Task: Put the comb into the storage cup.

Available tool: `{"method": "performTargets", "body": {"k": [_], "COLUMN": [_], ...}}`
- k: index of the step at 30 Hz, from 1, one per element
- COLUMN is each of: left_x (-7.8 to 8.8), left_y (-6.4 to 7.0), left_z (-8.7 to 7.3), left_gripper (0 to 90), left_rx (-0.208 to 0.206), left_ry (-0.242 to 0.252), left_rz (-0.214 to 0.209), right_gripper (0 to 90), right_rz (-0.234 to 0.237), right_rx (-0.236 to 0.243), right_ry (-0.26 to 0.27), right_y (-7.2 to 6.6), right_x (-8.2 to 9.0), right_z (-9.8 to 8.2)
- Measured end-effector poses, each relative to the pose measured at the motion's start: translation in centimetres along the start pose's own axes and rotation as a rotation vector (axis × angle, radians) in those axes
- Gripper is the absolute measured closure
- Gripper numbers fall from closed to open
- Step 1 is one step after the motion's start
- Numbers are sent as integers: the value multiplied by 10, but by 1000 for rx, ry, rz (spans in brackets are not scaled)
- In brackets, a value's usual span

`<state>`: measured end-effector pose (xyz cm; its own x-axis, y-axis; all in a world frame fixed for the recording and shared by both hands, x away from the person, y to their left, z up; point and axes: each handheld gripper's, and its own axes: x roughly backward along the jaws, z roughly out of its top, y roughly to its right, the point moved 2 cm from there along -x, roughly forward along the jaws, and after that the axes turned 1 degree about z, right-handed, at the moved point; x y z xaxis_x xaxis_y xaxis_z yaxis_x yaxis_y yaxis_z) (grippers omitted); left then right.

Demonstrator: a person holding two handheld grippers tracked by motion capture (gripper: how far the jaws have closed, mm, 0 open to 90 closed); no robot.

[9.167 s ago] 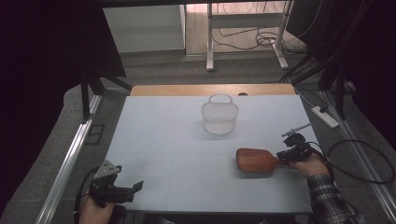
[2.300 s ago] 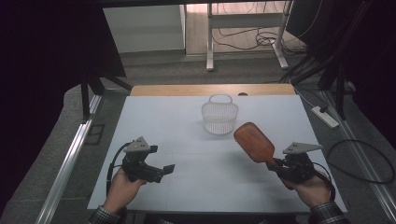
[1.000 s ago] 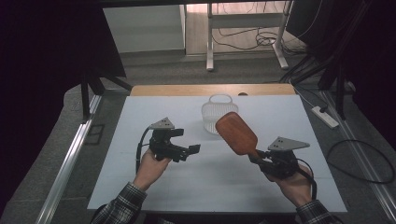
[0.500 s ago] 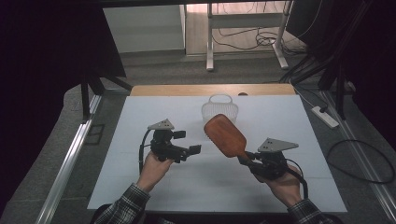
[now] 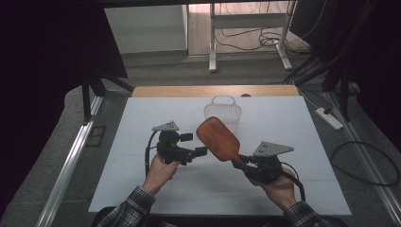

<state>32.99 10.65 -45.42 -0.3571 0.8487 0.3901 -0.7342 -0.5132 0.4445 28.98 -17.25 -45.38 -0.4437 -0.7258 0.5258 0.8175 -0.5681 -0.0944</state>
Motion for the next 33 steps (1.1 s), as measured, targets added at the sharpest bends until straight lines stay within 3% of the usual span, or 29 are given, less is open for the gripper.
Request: {"method": "performTargets", "body": {"k": [10,28,33], "left_x": [-6,-12,-11], "left_y": [-2,-2,1], "left_z": [-1,-3,-4], "left_gripper": [0,1,130], "left_rx": [50,79,97], "left_ry": [4,-28,-28], "left_rz": [-46,-141,-164], "right_gripper": [721,720,720], "right_rz": [39,78,77], "right_rx": [18,38,46], "right_ry": [14,24,28], "right_y": [-10,-24,-24], "right_x": [-9,-20,-20], "right_z": [2,5,4]}}
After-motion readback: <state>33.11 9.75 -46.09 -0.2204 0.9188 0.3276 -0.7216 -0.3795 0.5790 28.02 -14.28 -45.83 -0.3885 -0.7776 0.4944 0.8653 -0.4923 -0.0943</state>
